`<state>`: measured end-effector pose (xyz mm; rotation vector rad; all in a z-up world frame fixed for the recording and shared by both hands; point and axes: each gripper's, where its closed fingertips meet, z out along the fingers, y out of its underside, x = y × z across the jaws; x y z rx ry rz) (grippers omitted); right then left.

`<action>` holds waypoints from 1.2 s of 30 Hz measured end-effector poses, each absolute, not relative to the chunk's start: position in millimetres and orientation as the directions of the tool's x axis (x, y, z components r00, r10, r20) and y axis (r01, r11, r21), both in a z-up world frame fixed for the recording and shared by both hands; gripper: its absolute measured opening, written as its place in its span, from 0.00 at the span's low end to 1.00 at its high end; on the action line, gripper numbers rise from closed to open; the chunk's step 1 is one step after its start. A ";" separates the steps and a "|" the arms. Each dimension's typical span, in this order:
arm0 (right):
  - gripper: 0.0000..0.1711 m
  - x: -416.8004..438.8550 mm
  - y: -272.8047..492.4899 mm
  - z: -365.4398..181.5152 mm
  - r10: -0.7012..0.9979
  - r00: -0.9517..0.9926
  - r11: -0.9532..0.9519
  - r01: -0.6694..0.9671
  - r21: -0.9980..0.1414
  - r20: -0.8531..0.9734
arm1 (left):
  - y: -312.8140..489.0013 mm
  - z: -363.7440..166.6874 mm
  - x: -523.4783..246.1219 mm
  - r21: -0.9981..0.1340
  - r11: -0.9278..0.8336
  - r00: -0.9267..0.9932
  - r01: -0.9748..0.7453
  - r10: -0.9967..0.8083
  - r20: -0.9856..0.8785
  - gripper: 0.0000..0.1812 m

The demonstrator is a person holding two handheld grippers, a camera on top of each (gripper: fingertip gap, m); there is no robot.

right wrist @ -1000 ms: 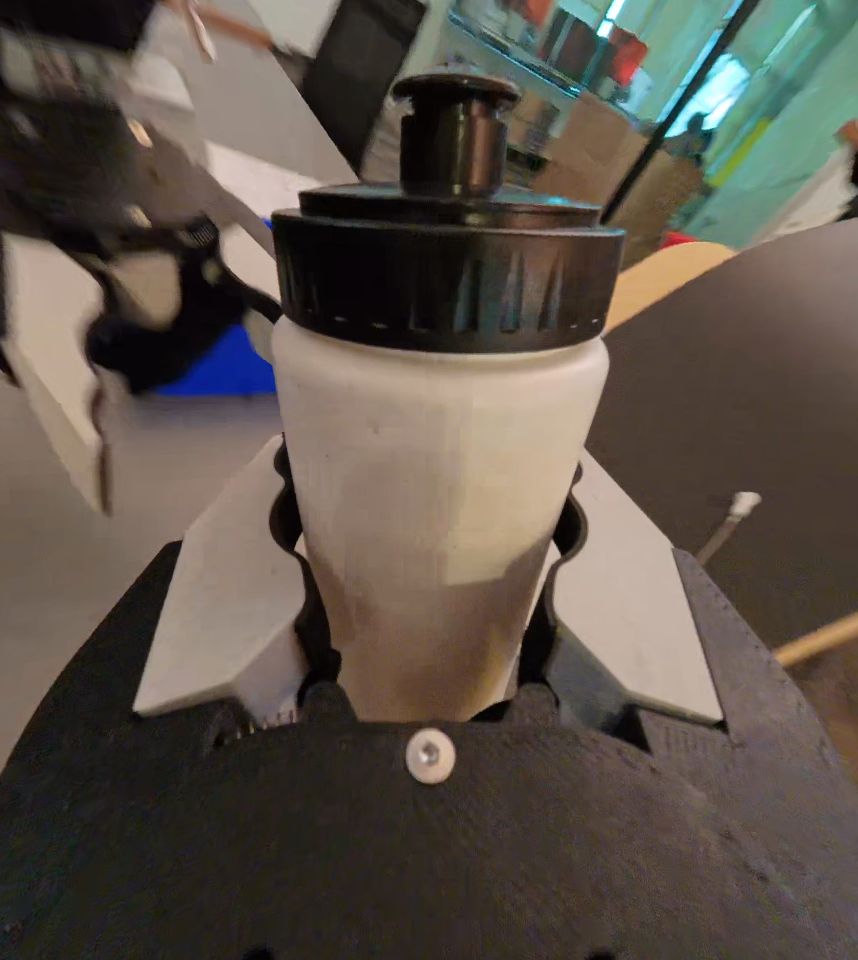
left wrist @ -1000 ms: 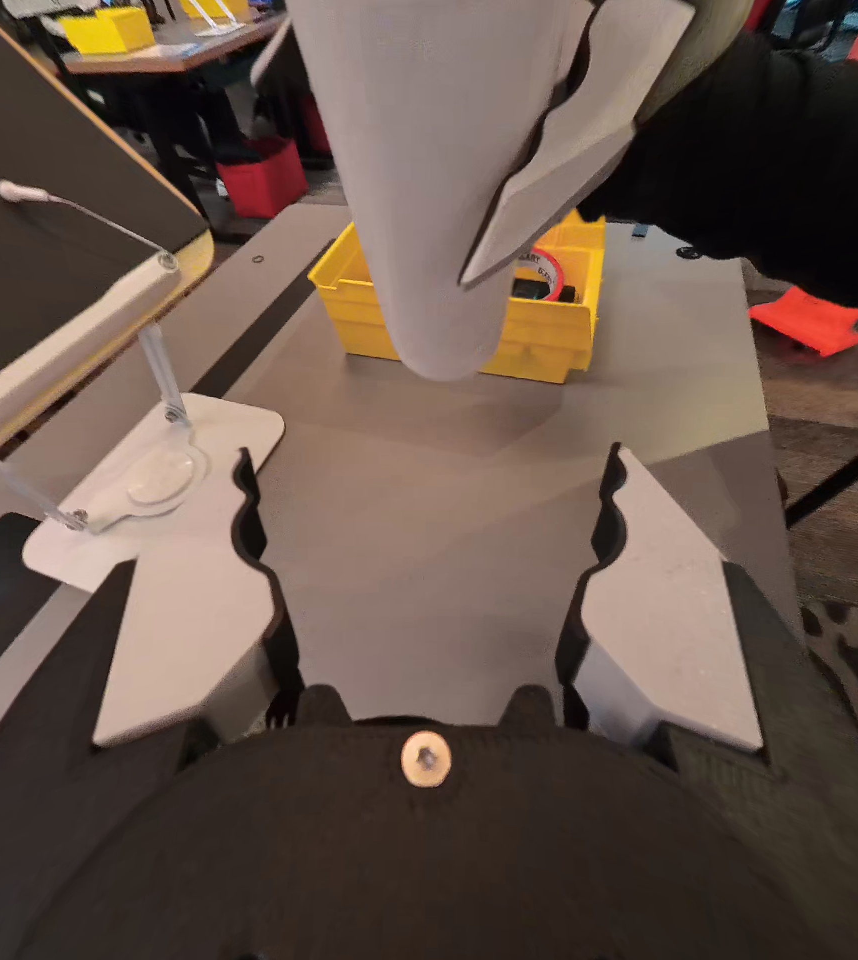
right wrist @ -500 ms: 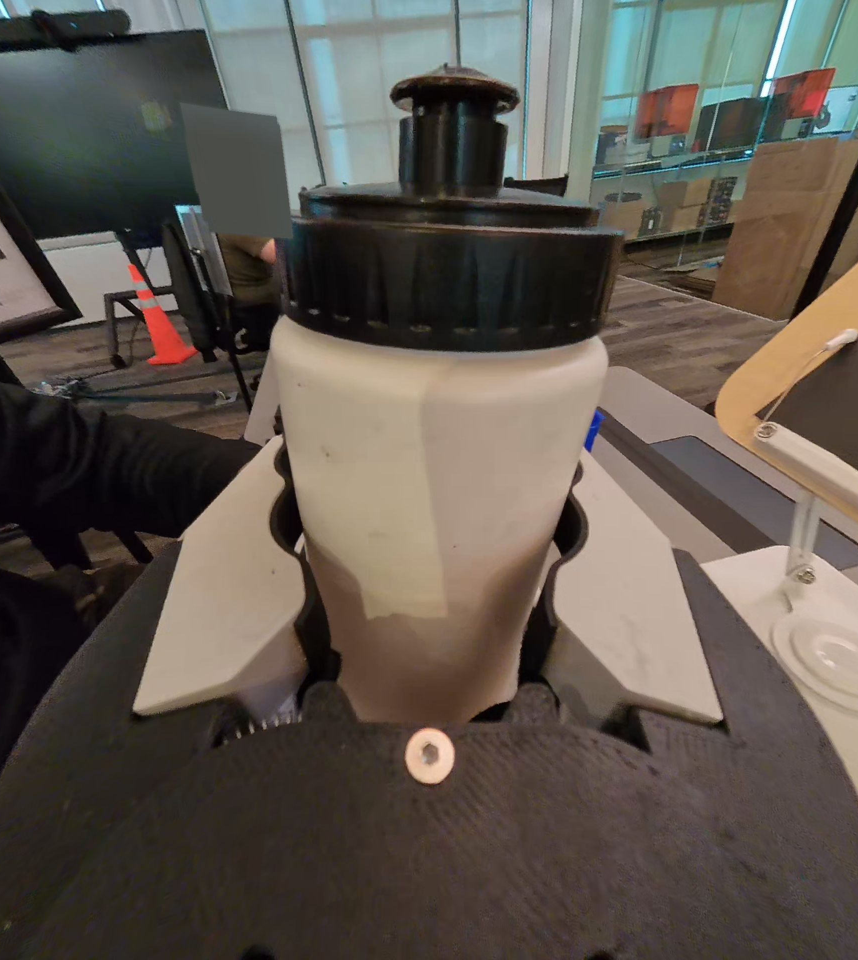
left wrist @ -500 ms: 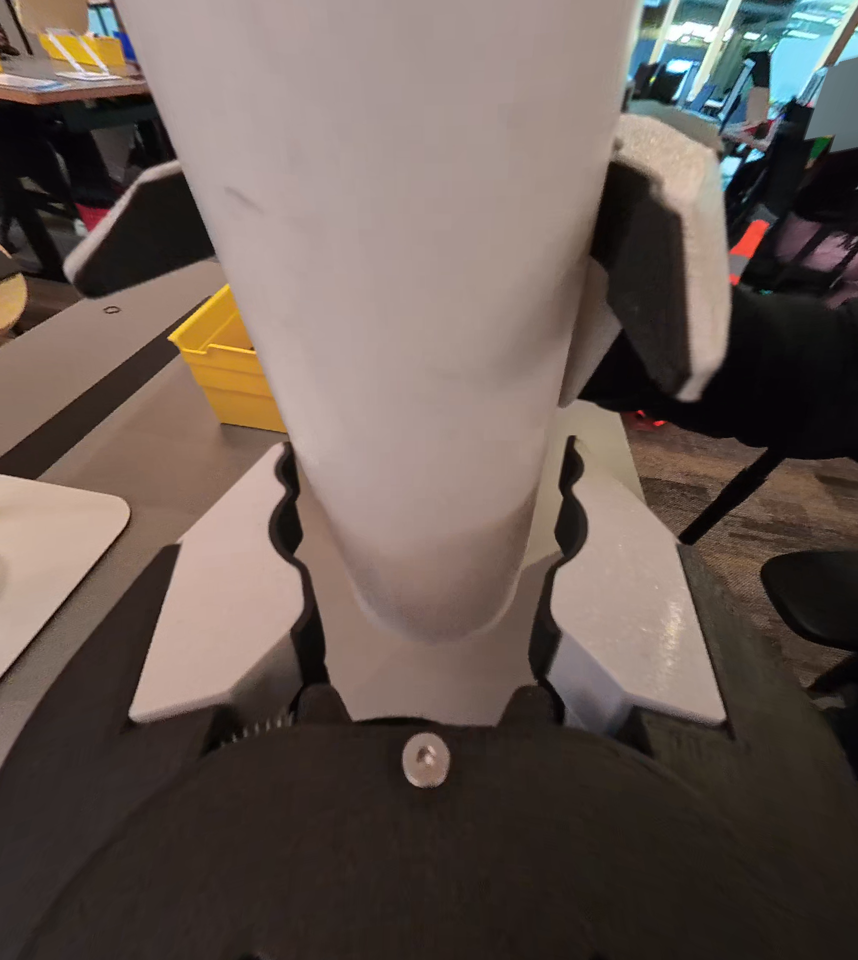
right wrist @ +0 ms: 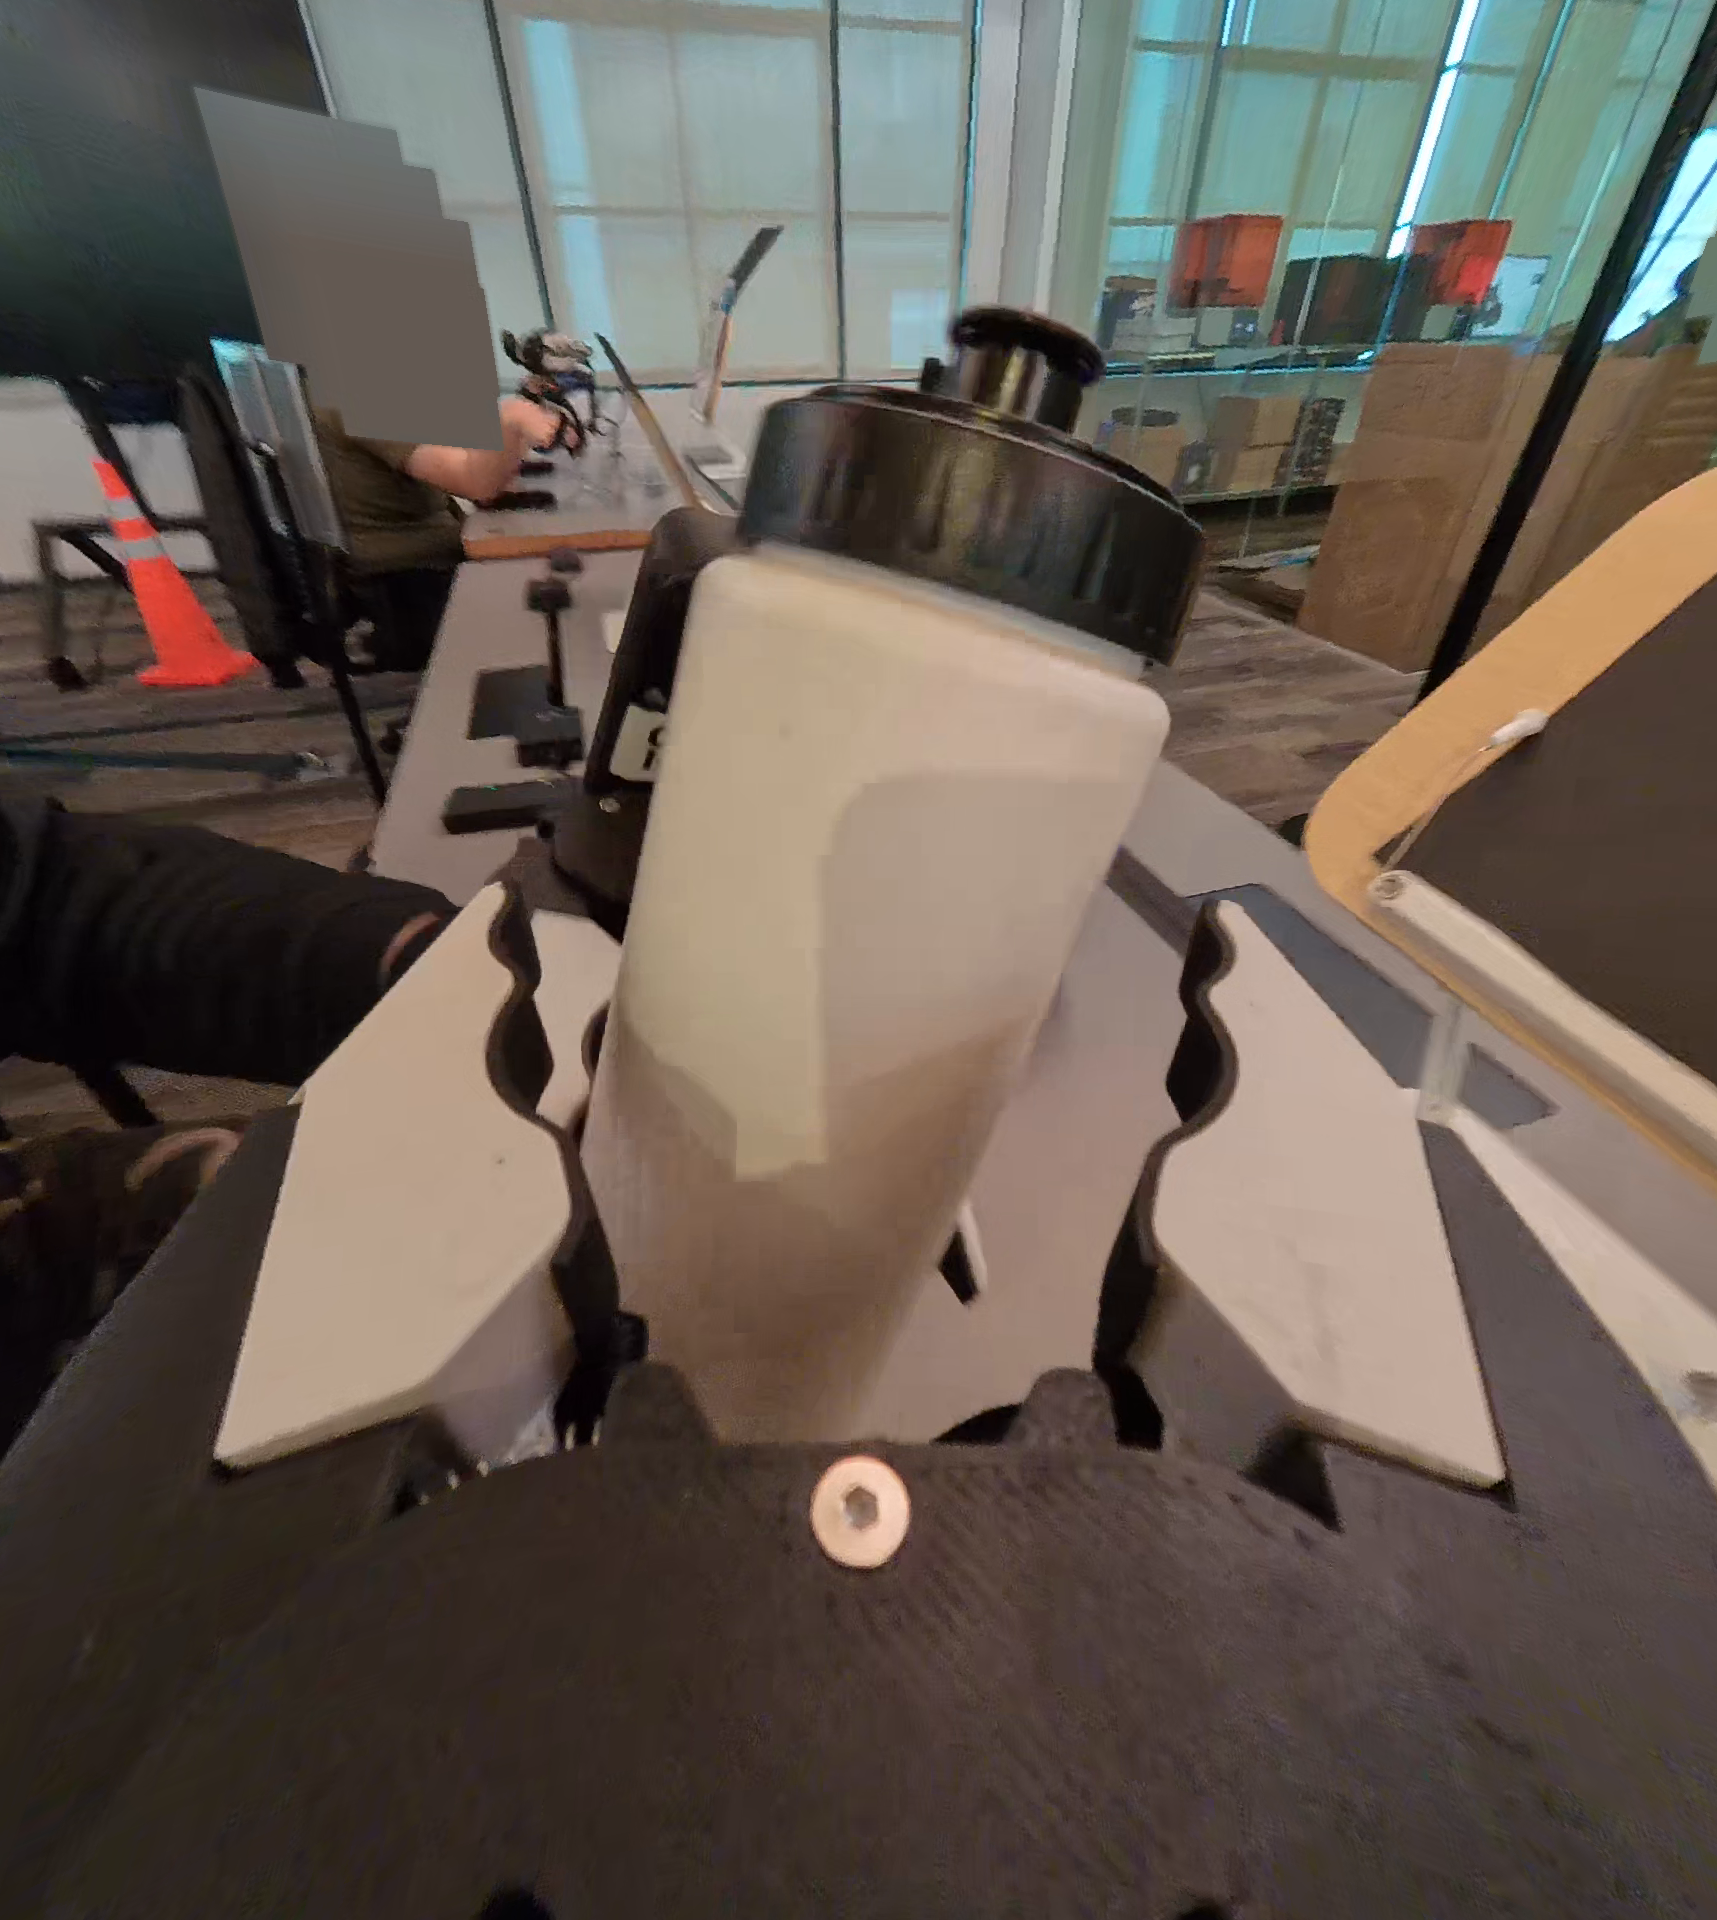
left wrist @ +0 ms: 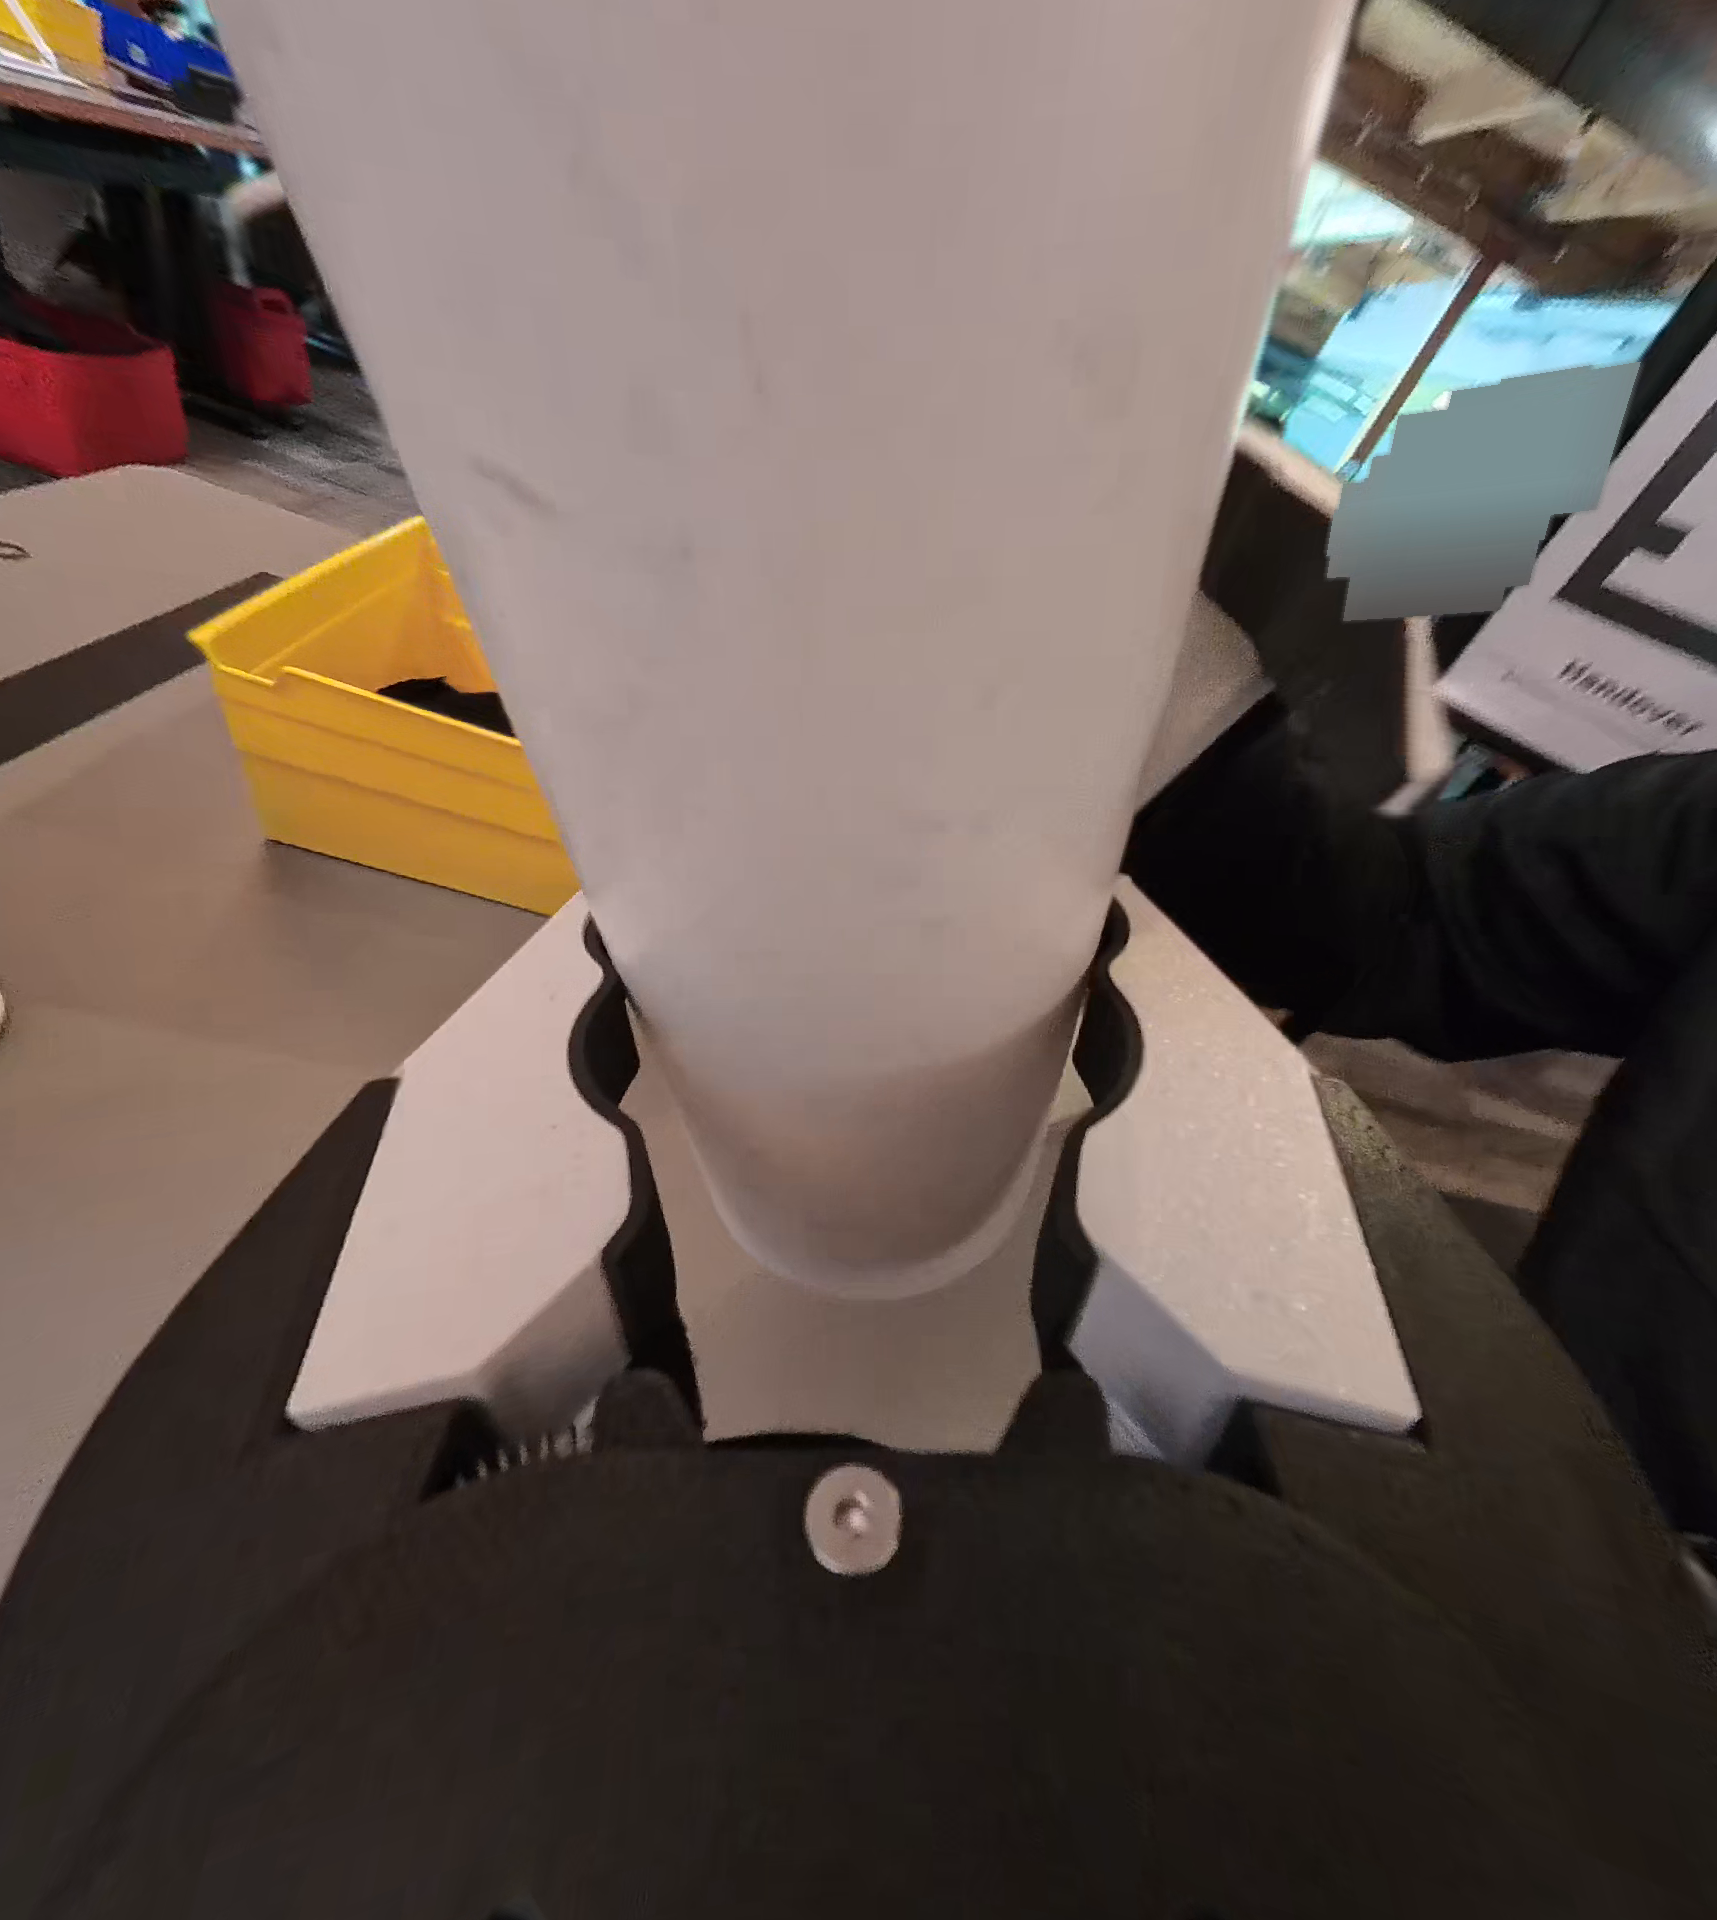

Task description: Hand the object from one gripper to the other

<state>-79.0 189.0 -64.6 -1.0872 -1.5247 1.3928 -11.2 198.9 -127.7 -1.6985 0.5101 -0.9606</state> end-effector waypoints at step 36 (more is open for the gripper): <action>0.58 -61.4 175.4 -87.8 0.475 0.296 0.831 0.159 -0.533 0.828 | 195.1 -65.6 -44.5 -0.494 -0.381 0.083 0.782 -0.722 0.687 0.48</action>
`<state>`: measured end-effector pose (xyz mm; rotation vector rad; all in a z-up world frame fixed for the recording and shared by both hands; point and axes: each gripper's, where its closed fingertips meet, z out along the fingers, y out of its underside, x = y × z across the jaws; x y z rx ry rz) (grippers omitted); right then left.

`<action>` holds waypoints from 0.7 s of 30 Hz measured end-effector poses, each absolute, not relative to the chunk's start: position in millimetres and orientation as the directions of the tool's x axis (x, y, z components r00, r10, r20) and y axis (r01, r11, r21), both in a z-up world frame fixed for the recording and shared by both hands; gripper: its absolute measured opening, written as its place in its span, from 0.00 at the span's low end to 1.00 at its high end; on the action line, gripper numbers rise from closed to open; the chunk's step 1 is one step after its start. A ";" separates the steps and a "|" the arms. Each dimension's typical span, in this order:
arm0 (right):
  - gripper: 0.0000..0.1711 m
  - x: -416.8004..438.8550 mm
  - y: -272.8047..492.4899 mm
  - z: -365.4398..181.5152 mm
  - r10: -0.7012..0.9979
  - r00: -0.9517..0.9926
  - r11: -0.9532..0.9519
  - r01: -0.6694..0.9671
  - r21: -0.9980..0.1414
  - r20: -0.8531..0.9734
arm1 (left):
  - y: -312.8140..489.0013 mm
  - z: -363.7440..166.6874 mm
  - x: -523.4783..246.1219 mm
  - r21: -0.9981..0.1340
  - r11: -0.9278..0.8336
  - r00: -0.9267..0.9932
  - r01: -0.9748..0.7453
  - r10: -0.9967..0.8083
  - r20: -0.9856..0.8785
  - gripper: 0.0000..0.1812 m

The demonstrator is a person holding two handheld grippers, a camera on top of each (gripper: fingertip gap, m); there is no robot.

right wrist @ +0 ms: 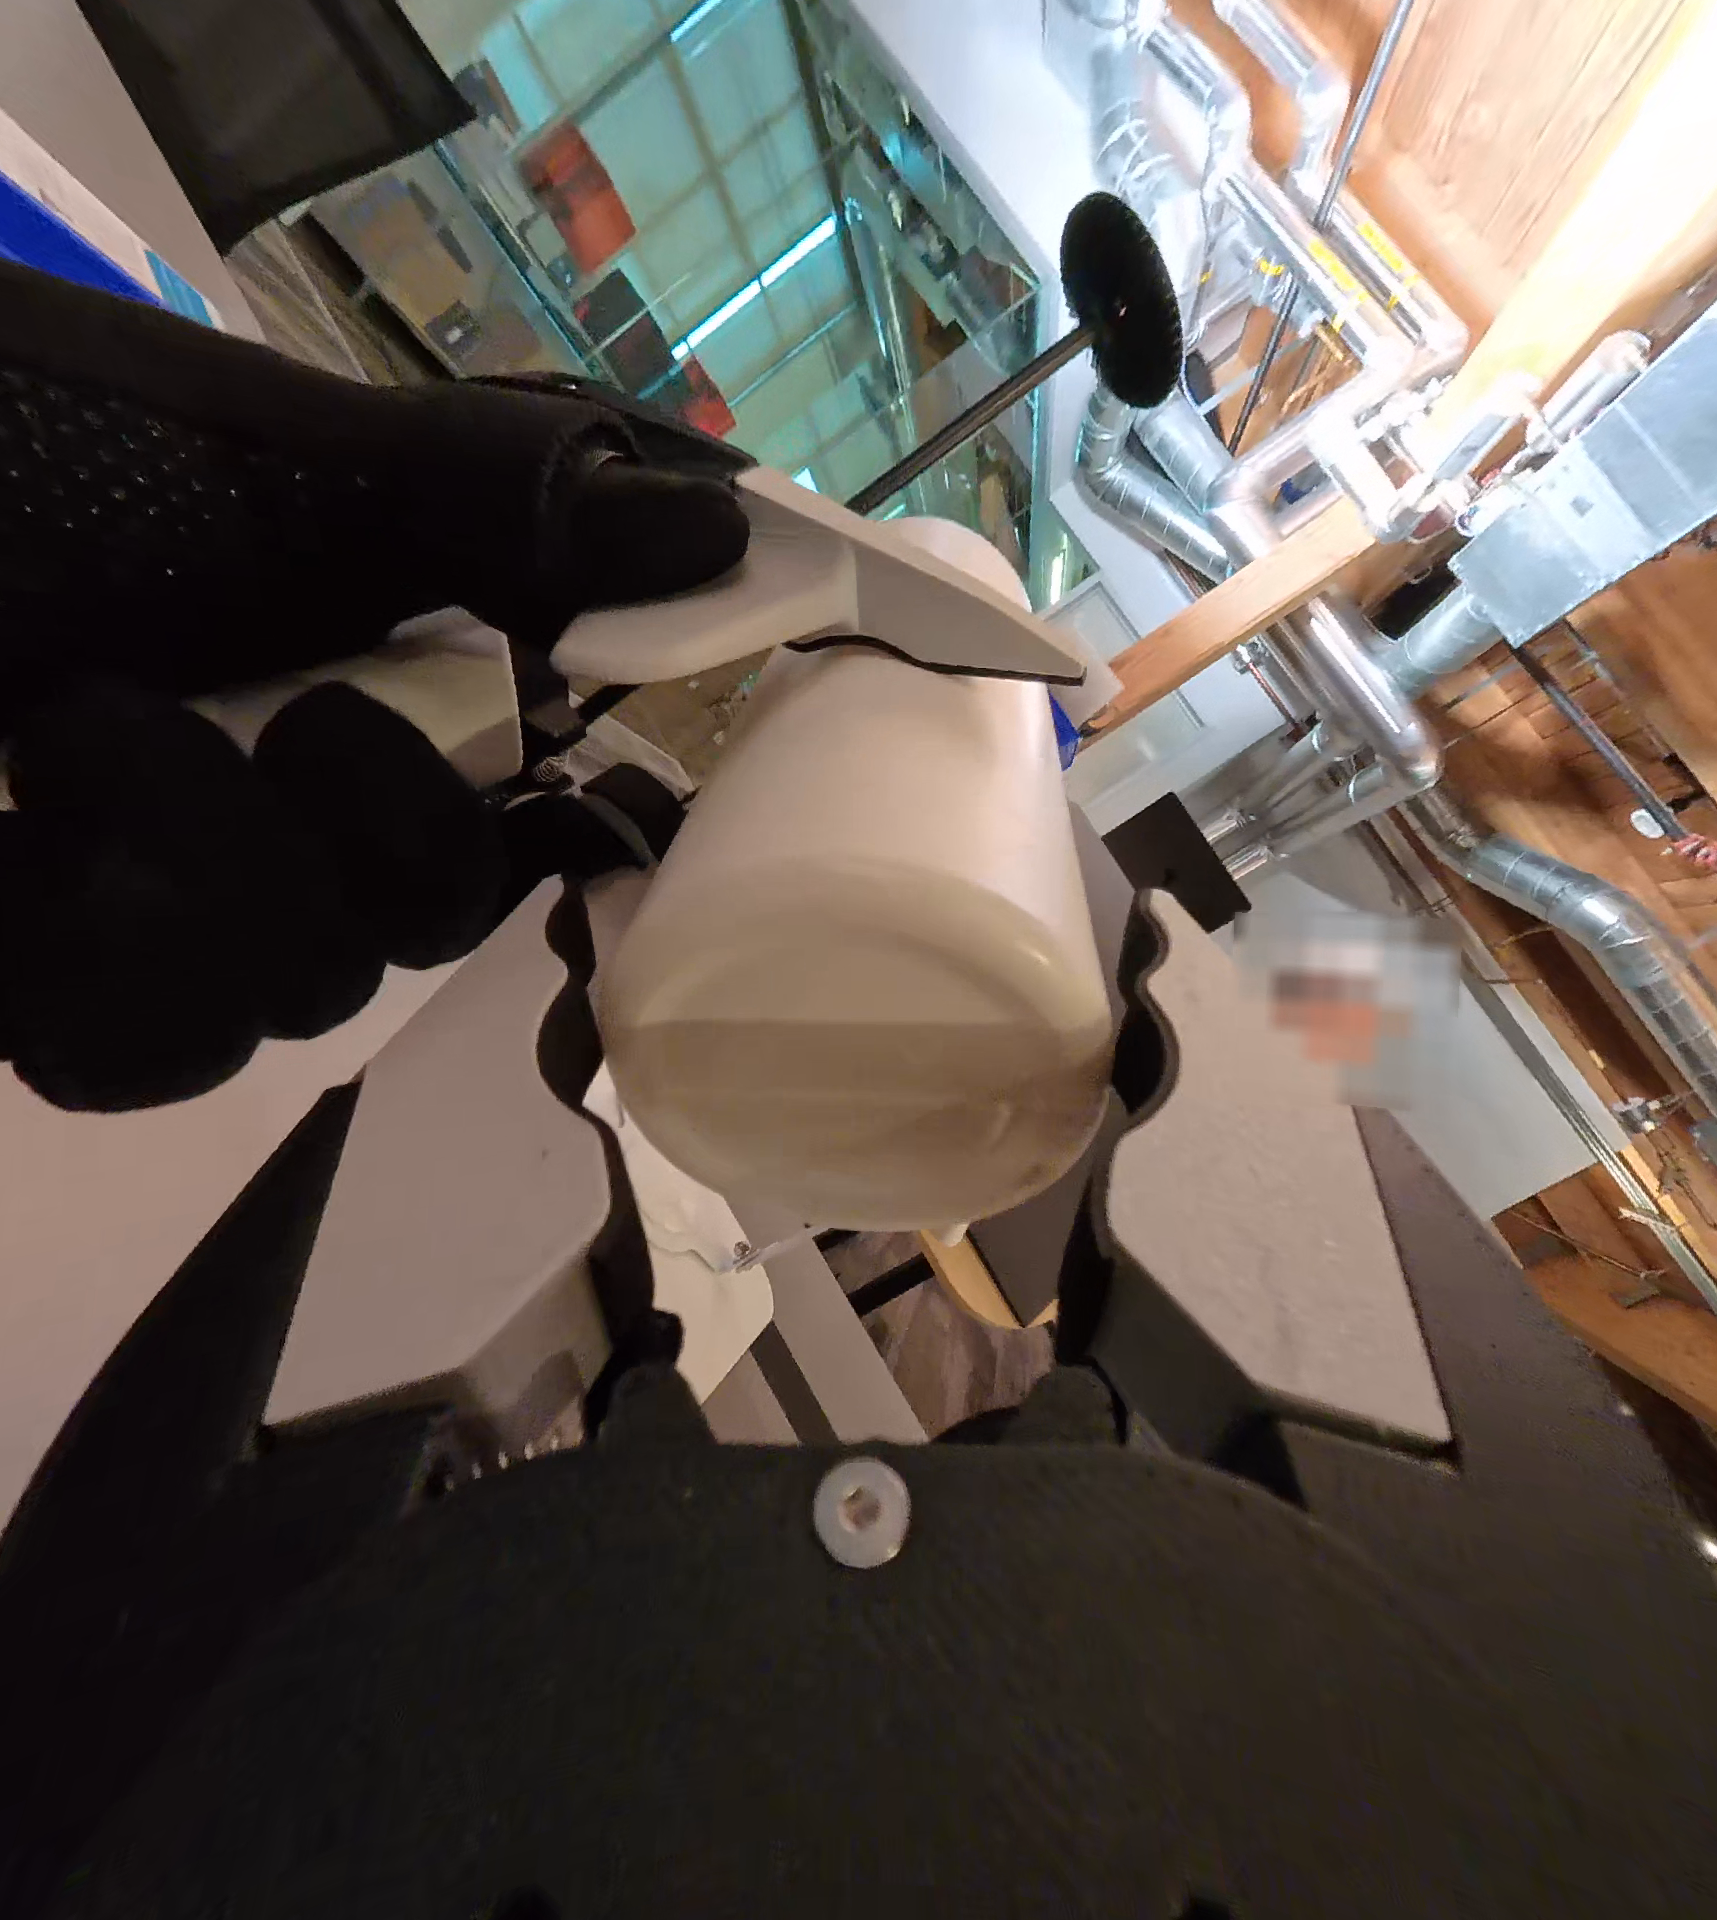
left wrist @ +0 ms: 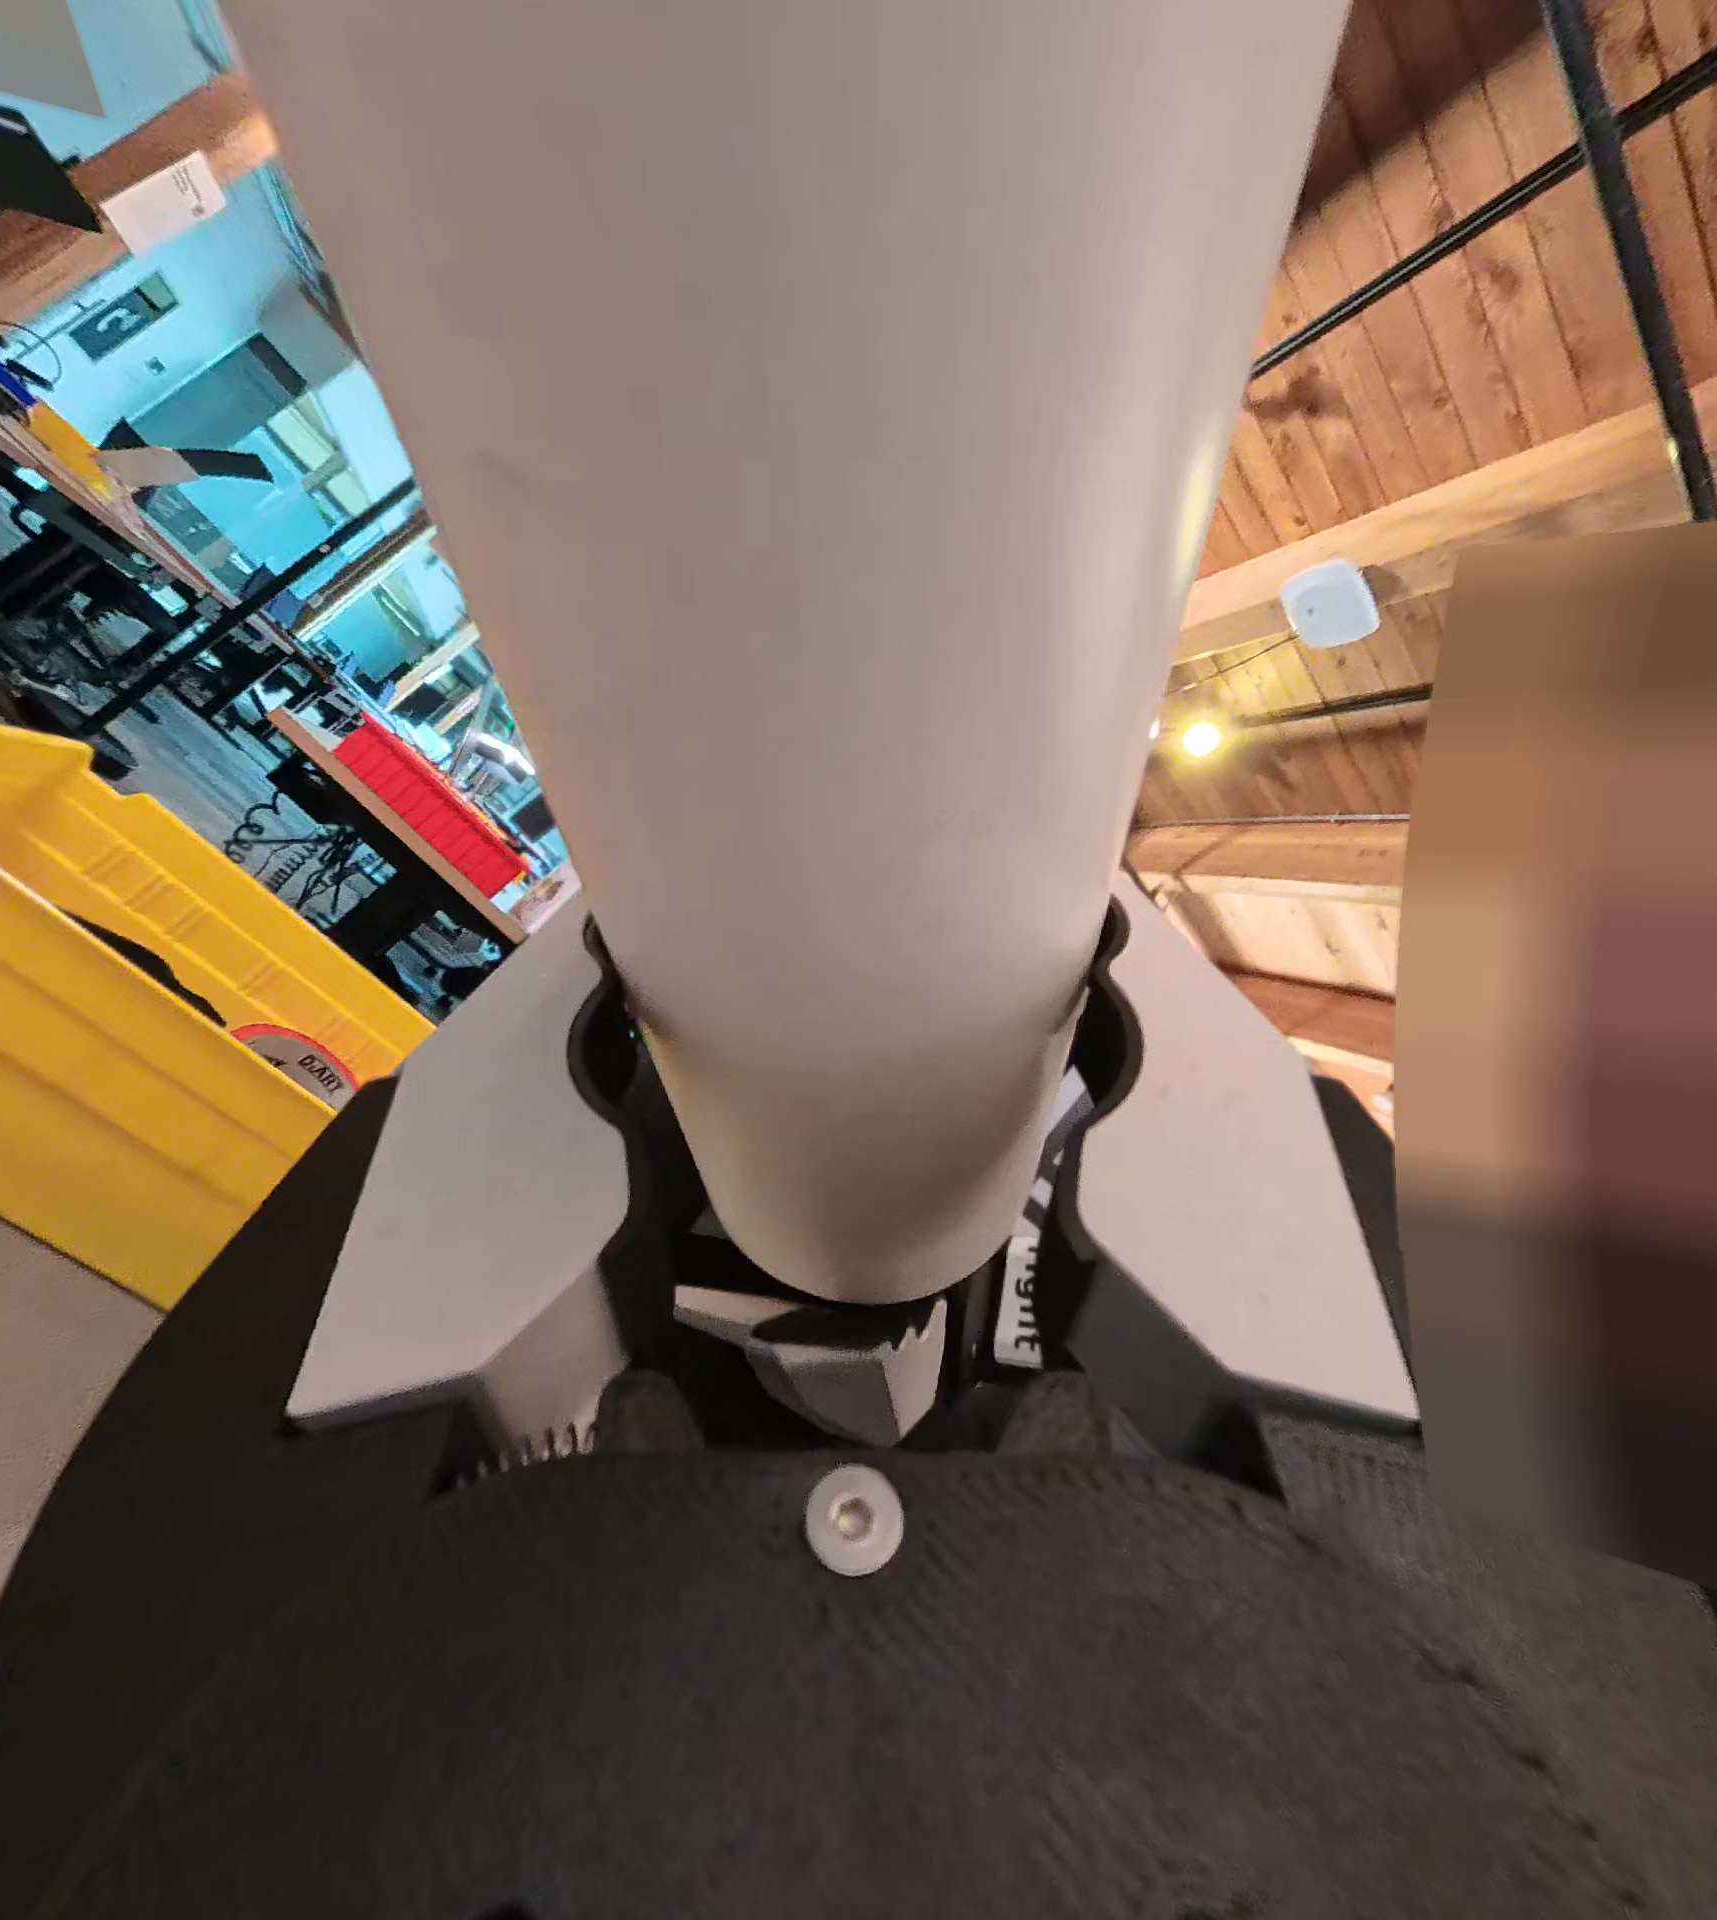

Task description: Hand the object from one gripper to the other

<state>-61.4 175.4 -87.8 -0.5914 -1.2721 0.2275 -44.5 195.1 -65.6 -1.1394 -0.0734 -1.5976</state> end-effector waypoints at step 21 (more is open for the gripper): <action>0.57 -54.5 177.8 -82.7 0.427 0.223 0.854 0.219 -0.472 0.876 | 195.5 -57.7 -39.4 -0.484 -0.383 0.030 0.787 -0.760 0.649 0.48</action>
